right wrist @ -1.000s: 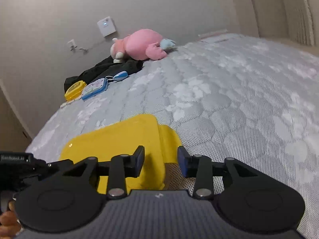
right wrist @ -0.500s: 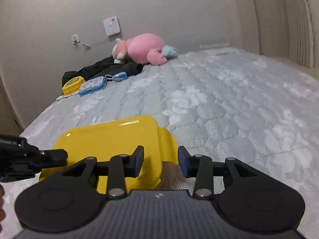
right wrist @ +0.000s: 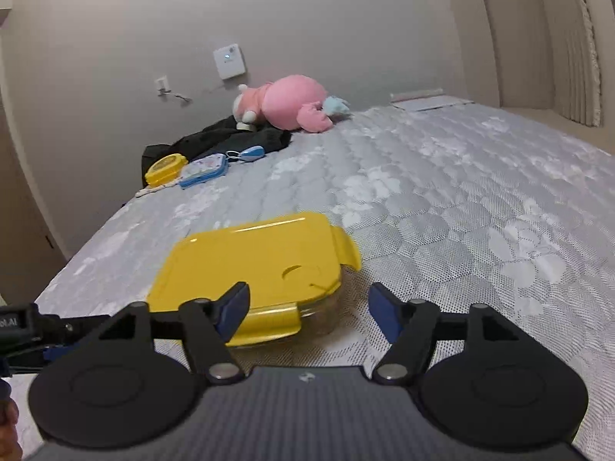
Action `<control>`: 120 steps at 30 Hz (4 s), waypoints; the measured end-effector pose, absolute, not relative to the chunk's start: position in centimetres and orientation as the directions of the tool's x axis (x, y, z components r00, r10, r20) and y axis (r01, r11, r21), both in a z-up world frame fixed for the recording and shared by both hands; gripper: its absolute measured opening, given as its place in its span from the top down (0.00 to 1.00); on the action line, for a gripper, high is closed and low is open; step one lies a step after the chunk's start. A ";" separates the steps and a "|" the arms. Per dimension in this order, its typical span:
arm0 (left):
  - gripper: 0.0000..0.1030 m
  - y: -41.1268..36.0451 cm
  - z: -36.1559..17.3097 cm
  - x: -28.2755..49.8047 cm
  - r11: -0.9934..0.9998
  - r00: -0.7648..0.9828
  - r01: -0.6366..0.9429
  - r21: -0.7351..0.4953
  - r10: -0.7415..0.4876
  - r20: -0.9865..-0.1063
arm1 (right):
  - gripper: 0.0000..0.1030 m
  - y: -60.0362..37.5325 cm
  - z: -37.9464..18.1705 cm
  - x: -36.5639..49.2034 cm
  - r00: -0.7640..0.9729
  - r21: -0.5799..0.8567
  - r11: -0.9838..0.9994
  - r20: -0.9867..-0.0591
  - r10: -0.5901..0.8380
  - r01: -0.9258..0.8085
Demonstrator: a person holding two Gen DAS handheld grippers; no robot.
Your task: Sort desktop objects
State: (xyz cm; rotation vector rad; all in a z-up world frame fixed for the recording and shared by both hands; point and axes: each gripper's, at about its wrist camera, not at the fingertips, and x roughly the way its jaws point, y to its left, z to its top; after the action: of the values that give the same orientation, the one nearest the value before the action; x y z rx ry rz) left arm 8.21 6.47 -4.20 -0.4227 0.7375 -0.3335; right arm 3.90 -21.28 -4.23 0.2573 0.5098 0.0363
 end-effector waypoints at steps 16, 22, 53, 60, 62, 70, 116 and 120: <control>0.39 10.3 -9.2 17.1 0.621 0.632 -0.049 -0.782 -0.587 -0.506 | 0.43 -27.4 -6.5 9.5 0.849 0.530 0.831 -0.507 0.148 0.171; 0.39 9.8 -10.4 20.6 0.605 0.605 -0.025 -0.796 -0.625 -0.494 | 0.43 -28.3 -9.9 13.2 0.810 0.611 0.765 -0.544 0.218 0.205; 0.36 12.7 -9.4 21.8 0.547 0.661 -0.038 -0.836 -0.614 -0.432 | 0.62 -26.0 -9.0 12.9 0.824 0.582 0.803 -0.511 0.243 0.125; 0.38 12.1 -8.0 21.5 0.508 0.701 0.074 -0.858 -0.639 -0.317 | 0.51 -25.1 -8.8 13.0 0.814 0.527 0.841 -0.537 0.222 0.119; 0.38 11.8 -7.7 21.6 0.510 0.698 0.091 -0.855 -0.645 -0.310 | 0.51 -25.1 -8.8 12.5 0.818 0.521 0.842 -0.540 0.198 0.139; 0.34 11.2 -8.2 21.9 0.464 0.646 0.092 -0.881 -0.701 -0.302 | 0.61 -24.0 -8.1 11.1 0.869 0.412 0.890 -0.493 0.039 0.194; 0.88 2.3 -8.6 20.7 0.811 0.660 0.346 -0.471 -0.567 -0.493 | 0.94 -15.9 -10.2 15.3 0.929 0.027 0.996 -0.360 0.086 -0.082; 0.93 2.6 -8.7 21.0 0.807 0.653 0.335 -0.487 -0.571 -0.497 | 0.94 -15.9 -10.2 15.3 0.930 0.042 0.996 -0.355 0.093 -0.083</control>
State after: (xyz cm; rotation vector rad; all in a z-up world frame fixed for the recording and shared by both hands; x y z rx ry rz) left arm 20.96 2.58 -8.73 -0.3720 0.6846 -0.5271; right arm 15.35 -15.92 -10.19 0.0264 0.3645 0.0902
